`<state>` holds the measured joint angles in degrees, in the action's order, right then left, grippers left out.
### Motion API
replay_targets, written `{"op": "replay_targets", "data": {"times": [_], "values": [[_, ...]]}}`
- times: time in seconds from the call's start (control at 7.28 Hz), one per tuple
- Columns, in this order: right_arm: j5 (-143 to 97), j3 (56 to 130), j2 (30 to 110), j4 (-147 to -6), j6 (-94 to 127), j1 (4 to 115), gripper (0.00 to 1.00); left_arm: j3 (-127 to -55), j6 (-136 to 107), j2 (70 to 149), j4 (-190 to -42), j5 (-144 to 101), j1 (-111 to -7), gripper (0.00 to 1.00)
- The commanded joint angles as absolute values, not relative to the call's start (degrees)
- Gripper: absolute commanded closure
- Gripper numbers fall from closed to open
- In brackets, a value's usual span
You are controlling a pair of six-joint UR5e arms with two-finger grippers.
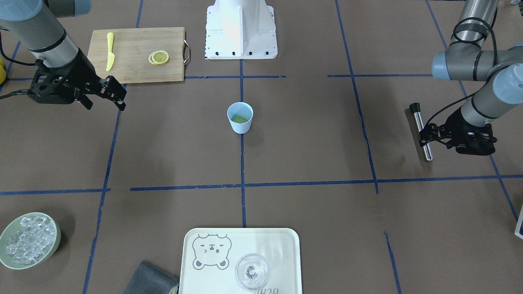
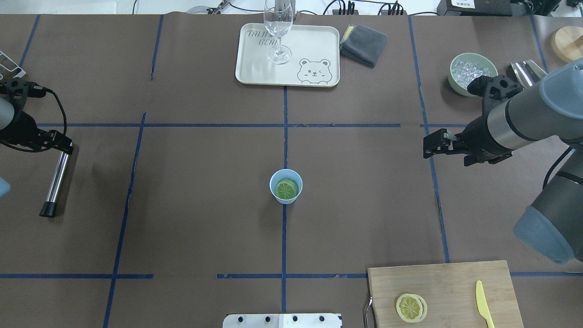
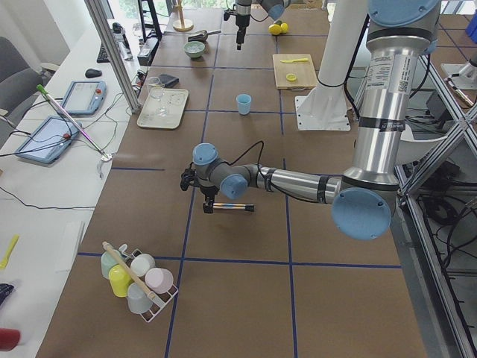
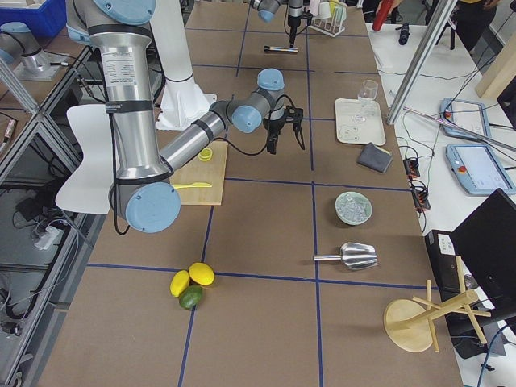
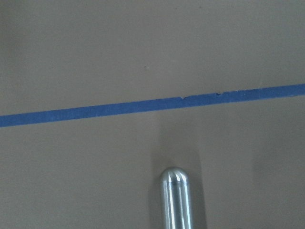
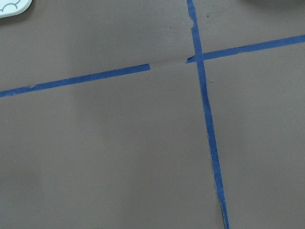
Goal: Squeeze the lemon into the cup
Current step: 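Lower the left gripper and grasp the steel muddler upright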
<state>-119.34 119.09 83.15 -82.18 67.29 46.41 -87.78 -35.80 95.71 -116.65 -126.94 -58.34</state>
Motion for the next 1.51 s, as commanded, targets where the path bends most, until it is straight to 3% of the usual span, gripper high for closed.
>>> {"op": "replay_targets", "data": {"times": [0.0, 0.41, 0.82, 1.24, 1.37], "values": [[-119.6, 119.2, 83.3, -82.2, 67.4, 46.4, 0.0, -87.3, -35.8, 95.8, -116.7, -127.1, -57.8, 0.15], [-119.6, 119.0, 83.2, -82.2, 67.4, 46.4, 0.0, -86.1, -35.9, 96.7, -116.6, -126.9, -56.5, 0.18], [-119.6, 119.0, 83.1, -82.2, 67.4, 46.3, 0.0, -84.6, -35.9, 96.9, -116.5, -127.0, -56.3, 0.41], [-119.6, 119.1, 83.1, -82.2, 67.4, 46.4, 0.0, -84.5, -35.9, 96.9, -116.5, -127.0, -56.3, 0.44], [-119.7, 119.1, 83.1, -82.2, 67.4, 46.4, 0.0, -84.5, -35.9, 96.9, -116.5, -127.0, -56.2, 0.55]]}}
